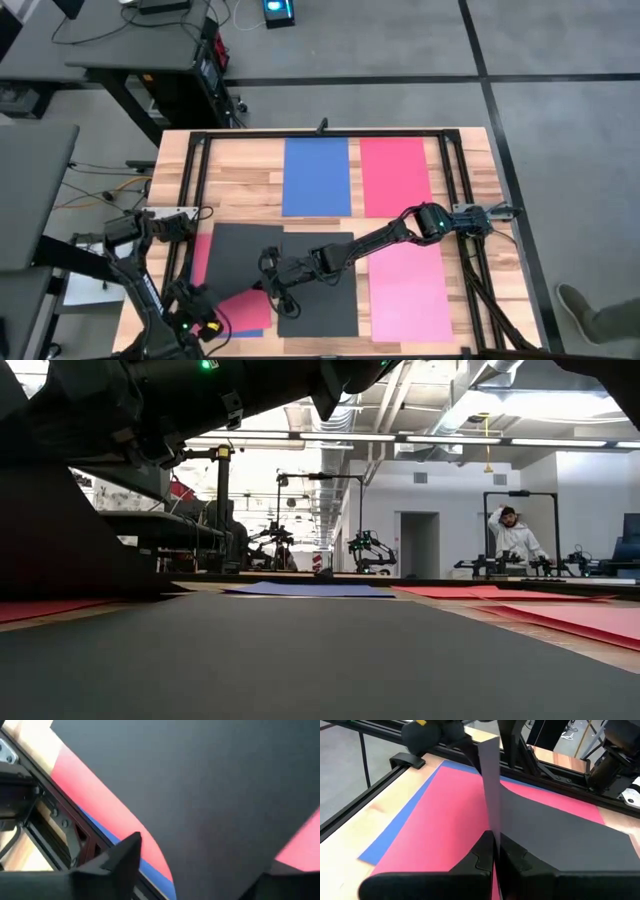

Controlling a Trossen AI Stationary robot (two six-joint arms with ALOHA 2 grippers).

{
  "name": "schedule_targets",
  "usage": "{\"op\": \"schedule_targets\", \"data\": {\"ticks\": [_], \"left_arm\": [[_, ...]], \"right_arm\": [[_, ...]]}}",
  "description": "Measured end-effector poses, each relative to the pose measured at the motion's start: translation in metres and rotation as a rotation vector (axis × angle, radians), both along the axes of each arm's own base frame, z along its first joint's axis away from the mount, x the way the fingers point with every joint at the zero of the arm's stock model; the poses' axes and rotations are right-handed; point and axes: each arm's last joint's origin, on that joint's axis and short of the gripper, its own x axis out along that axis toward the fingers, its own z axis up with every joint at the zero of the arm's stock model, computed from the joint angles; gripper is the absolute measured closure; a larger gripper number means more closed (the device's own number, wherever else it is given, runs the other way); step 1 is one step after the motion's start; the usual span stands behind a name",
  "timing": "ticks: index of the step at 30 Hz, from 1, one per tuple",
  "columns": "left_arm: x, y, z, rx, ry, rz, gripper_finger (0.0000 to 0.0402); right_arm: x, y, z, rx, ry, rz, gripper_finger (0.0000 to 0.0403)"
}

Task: Organize paper
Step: Stack the black paper on top of the black paper

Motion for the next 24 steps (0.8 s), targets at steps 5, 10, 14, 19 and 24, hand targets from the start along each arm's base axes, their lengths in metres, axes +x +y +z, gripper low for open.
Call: {"op": "schedule_targets", "data": {"ticks": [5,10,14,19,24], "left_arm": [[0.006,0.003,0.001,0.004,0.038,-0.023,0.0329],[0.009,0.006,0.016,0.067,0.059,0.003,0.0395],[0.015,0.003,0.035,0.066,0.033,-0.006,0.0401],[0.024,0.003,0.046,0.039,-0.004,-0.020,0.0401],[0.031,0.007,0.046,0.043,-0.004,-0.011,0.0401]], "right_arm": [[0.002,0.000,0.005,-0.008,-0.003,0.003,0.0403],[0.006,0.001,0.026,-0.059,0.002,0.024,0.0403],[0.008,0.001,0.049,-0.114,0.047,0.029,0.0403],[0.008,-0.001,0.082,-0.181,0.042,0.026,0.0403],[0.007,-0.009,0.107,-0.212,0.053,0.019,0.0403]]}}
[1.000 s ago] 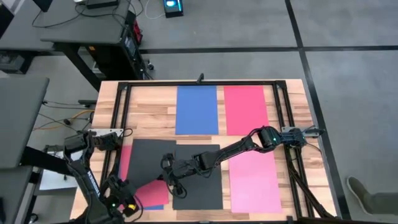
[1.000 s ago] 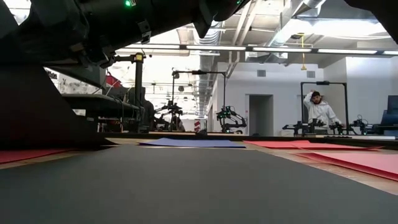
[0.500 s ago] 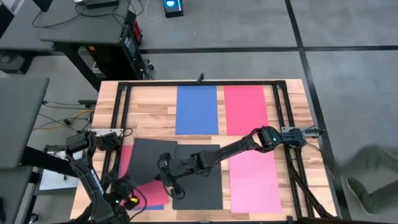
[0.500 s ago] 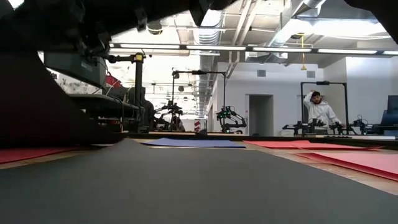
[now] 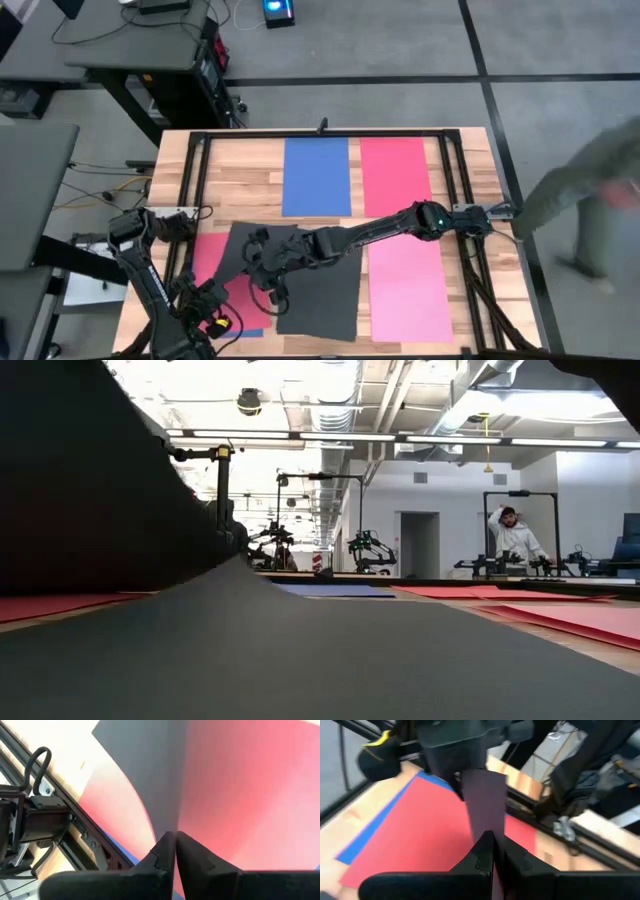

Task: Organize paper
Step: Stack the black paper on top of the black paper

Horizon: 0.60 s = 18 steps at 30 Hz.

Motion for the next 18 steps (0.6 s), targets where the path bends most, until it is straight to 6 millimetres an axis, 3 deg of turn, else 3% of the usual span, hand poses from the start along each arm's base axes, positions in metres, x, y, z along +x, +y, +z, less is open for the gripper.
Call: {"op": "schedule_targets", "data": {"ticks": [12,18], "left_arm": [[0.012,0.007,0.005,0.003,-0.018,-0.017,0.0401],[0.004,0.009,0.018,-0.046,-0.056,0.004,0.0401]], "right_arm": [[-0.009,-0.017,0.025,-0.082,0.000,-0.037,0.0403],[-0.020,-0.021,0.046,-0.116,-0.020,-0.059,0.0403]]}}
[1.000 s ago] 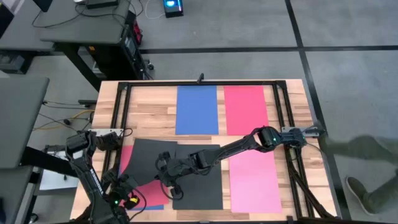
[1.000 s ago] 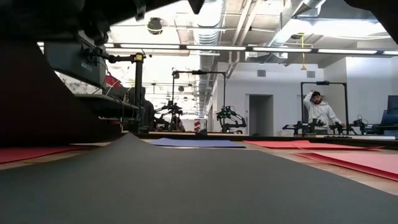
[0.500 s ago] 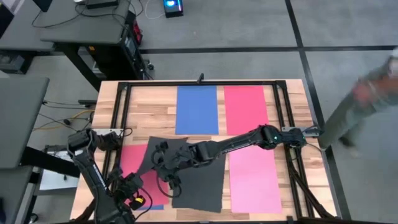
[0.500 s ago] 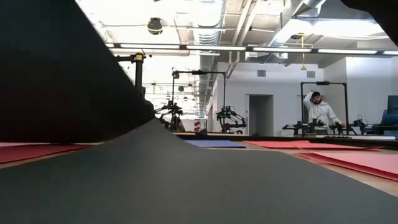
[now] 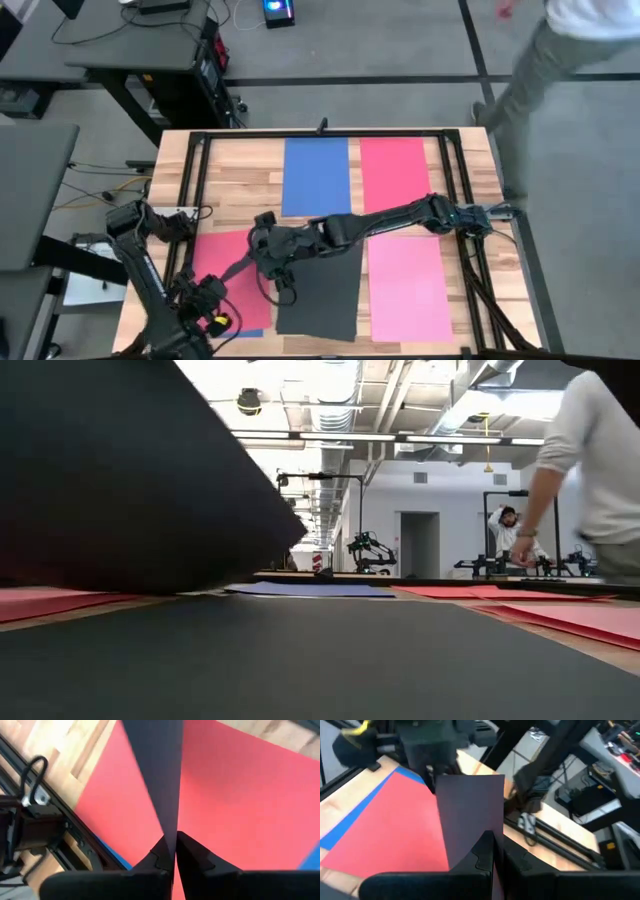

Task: Organize paper
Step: Stack the black paper on top of the black paper

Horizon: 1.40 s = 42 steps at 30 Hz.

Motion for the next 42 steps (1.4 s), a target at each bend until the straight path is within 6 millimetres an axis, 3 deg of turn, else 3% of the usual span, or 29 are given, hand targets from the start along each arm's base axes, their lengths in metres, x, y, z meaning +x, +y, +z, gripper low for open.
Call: {"op": "schedule_targets", "data": {"ticks": [6,11,18,23,28,31,37,42], "left_arm": [[-0.028,-0.001,0.024,-0.048,-0.220,-0.034,0.0401],[-0.045,-0.007,0.030,-0.025,-0.415,-0.135,0.0401],[-0.045,-0.008,0.028,0.049,-0.559,-0.226,0.0401],[-0.041,-0.009,0.029,0.164,-0.791,-0.378,0.0401],[-0.035,0.002,0.003,0.274,-0.908,-0.425,0.0399],[-0.026,0.015,-0.019,0.344,-0.981,-0.430,0.0377],[-0.013,0.035,-0.051,0.386,-1.108,-0.379,0.0288],[-0.008,0.033,-0.064,0.355,-1.184,-0.341,0.0210]], "right_arm": [[-0.030,-0.005,0.037,-0.022,0.042,-0.039,0.0403],[-0.066,0.004,0.068,0.008,0.089,-0.045,0.0403],[-0.108,0.023,0.100,0.064,0.109,-0.016,0.0403],[-0.131,0.030,0.123,0.074,0.054,-0.020,0.0403],[-0.144,0.033,0.135,0.070,0.022,-0.026,0.0403],[-0.149,0.035,0.140,0.075,0.006,-0.021,0.0403],[-0.153,0.039,0.140,0.054,0.006,-0.046,0.0403],[-0.154,0.037,0.141,0.063,0.009,-0.055,0.0403]]}}
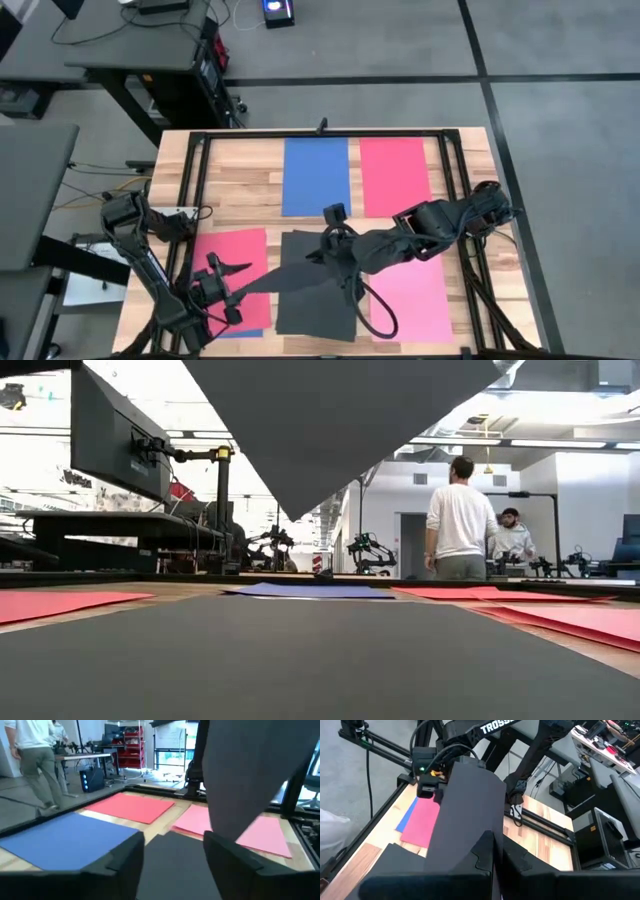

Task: Organize paper
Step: Stack the black paper on top of the black paper

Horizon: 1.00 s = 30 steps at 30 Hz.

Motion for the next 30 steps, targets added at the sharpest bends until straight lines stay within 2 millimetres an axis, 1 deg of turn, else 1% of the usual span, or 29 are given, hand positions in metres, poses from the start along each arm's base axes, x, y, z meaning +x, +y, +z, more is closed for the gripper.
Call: {"op": "schedule_targets", "data": {"ticks": [2,5,8,11,14,16,19,22,24,26,28,30], "left_arm": [[0.001,-0.004,-0.001,-0.017,-0.008,-0.002,0.0196],[0.003,-0.007,-0.002,-0.030,0.007,0.000,0.0193],[0.003,-0.009,-0.007,-0.144,0.135,0.020,0.0193],[0.005,-0.017,-0.013,-0.293,0.291,0.016,0.0193],[0.014,-0.033,-0.013,-0.371,0.370,-0.079,0.0194],[0.022,-0.045,-0.009,-0.388,0.412,-0.183,0.0194],[0.036,-0.058,0.001,-0.323,0.423,-0.345,0.0194],[0.047,-0.062,0.011,-0.166,0.379,-0.422,0.0194],[0.048,-0.060,0.015,-0.041,0.350,-0.384,0.0194],[0.045,-0.054,0.017,0.058,0.336,-0.298,0.0195],[0.037,-0.046,0.017,0.109,0.323,-0.213,0.0195],[0.024,-0.040,0.019,0.129,0.282,-0.151,0.0195]], "right_arm": [[0.001,-0.002,0.000,0.000,0.000,-0.004,0.0403],[0.001,-0.002,0.000,0.000,0.000,-0.007,0.0403],[0.002,-0.004,0.000,0.004,0.000,-0.014,0.0403],[0.002,-0.004,0.000,0.006,0.000,-0.015,0.0403],[0.002,-0.004,0.000,0.005,0.002,-0.015,0.0403],[0.002,-0.004,0.000,0.005,0.002,-0.014,0.0403],[0.002,-0.004,0.000,0.005,0.002,-0.015,0.0403],[0.001,-0.003,0.000,0.005,0.002,-0.013,0.0403],[0.000,-0.002,0.000,0.006,0.002,-0.008,0.0403],[-0.001,-0.001,0.001,0.006,0.000,-0.006,0.0403],[-0.003,0.000,0.002,0.007,-0.005,-0.001,0.0403],[-0.006,0.002,0.005,0.000,-0.012,-0.008,0.0403]]}}
